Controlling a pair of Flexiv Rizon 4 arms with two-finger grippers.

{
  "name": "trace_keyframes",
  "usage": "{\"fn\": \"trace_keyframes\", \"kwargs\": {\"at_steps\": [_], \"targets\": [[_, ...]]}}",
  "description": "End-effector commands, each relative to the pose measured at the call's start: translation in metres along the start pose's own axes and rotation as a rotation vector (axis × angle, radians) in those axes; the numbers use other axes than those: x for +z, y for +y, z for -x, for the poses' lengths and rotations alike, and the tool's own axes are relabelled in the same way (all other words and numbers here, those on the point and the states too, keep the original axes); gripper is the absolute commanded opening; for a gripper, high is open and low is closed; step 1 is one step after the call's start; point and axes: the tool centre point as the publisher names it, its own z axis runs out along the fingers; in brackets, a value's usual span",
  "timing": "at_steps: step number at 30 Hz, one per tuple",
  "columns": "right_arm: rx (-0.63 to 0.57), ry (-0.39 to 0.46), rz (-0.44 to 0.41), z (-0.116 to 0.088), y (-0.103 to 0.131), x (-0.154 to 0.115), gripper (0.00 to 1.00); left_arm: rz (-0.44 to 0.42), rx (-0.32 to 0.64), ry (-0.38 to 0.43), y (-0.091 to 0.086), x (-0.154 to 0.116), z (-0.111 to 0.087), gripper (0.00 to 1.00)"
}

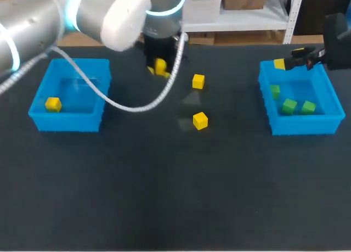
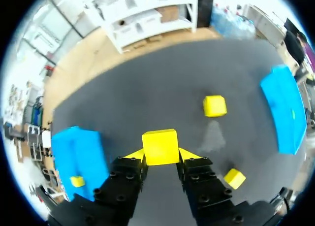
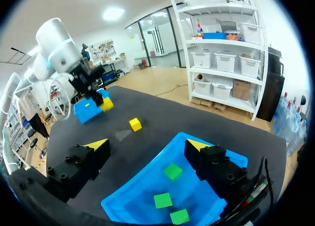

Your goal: Put the green cubes in the right bin and the yellow cubes in the left bin.

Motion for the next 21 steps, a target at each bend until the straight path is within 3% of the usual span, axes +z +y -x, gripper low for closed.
{"fn": "trace_keyframes", "kwargs": {"at_steps": [1,7,11,15,16,17,18,21], "targets": [[-0.001,-0.001,0.001,0.0,0.0,-0.001,1.0,0.063,-0.104,-0.206,0.068,-0.05,-0.033,0.0],[-0.001,-0.001,0.001,0.0,0.0,-0.001,1.0,0.148,-0.251,-0.188,0.145,-0.053,-0.052,0.0],[-0.001,-0.001,0.001,0.0,0.0,-0.001,1.0,0.201,-0.316,-0.164,0.176,-0.049,-0.072,0.0],[-0.001,-0.001,0.001,0.0,0.0,-0.001,1.0,0.258,-0.297,-0.118,0.187,-0.04,-0.087,0.0],[-0.001,-0.001,0.001,0.0,0.0,-0.001,1.0,0.265,-0.292,-0.107,0.187,-0.038,-0.089,0.27],[-0.001,-0.001,0.001,0.0,0.0,-0.001,1.0,0.263,-0.283,-0.107,0.186,-0.037,-0.091,0.72],[-0.001,-0.001,0.001,0.0,0.0,-0.001,1.0,0.277,-0.273,-0.107,0.185,-0.036,-0.092,1.0],[-0.001,-0.001,0.001,0.0,0.0,-0.001,1.0,0.291,-0.245,-0.124,0.179,-0.04,-0.089,1.0]]}}
